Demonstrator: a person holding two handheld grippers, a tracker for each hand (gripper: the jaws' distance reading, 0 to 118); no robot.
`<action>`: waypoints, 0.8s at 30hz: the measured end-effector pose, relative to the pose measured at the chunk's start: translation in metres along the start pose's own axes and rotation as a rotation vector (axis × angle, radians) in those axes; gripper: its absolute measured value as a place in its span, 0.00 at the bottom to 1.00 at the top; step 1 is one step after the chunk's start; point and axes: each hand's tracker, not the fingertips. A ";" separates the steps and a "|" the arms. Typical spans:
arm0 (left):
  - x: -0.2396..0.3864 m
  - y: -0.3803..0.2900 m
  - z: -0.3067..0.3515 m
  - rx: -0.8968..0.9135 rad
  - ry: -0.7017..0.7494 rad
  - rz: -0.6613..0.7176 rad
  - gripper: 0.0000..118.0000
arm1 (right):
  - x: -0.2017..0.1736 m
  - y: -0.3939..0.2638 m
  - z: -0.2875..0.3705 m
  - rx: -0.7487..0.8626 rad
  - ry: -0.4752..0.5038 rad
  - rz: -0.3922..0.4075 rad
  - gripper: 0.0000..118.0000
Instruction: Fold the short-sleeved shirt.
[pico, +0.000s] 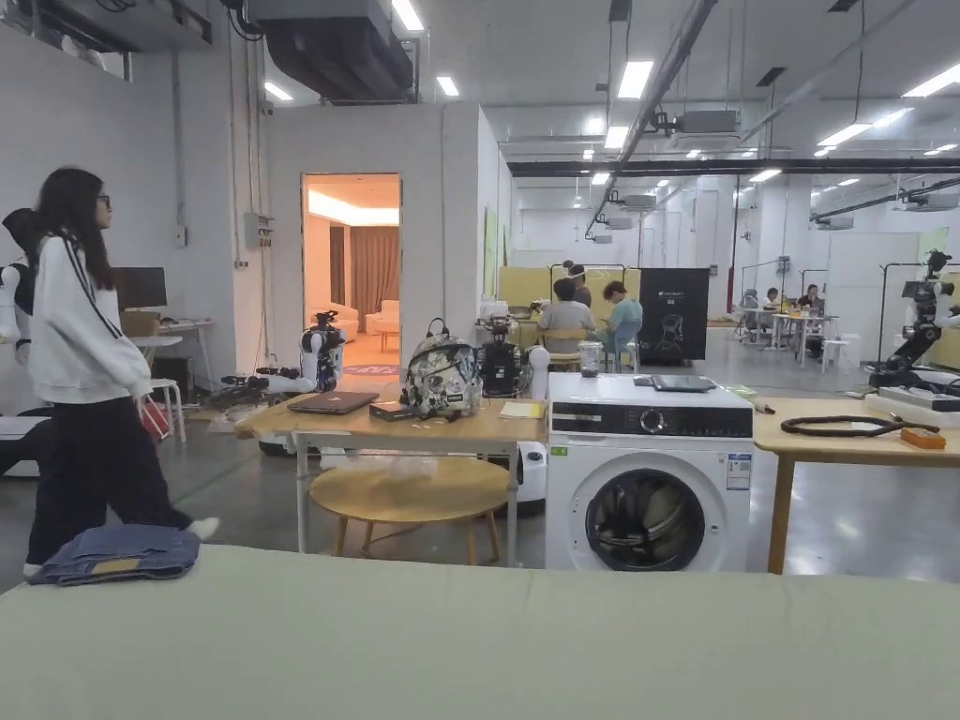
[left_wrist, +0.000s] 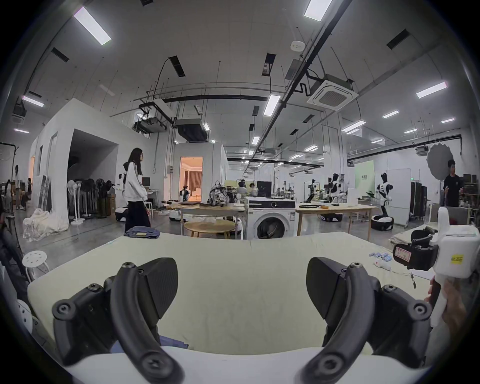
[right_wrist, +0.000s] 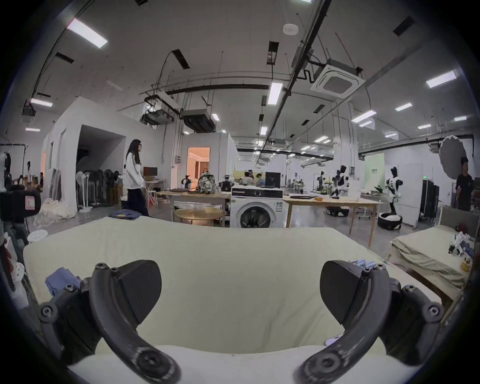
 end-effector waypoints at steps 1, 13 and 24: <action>0.000 0.000 0.000 -0.002 -0.001 0.001 0.86 | 0.001 0.001 -0.001 -0.008 0.003 -0.022 1.00; -0.001 -0.001 -0.003 -0.020 -0.014 0.030 0.86 | 0.021 0.002 -0.013 -0.138 0.017 -0.257 1.00; -0.005 0.001 -0.004 -0.010 -0.054 0.114 0.86 | 0.022 -0.004 -0.018 -0.173 -0.018 -0.289 1.00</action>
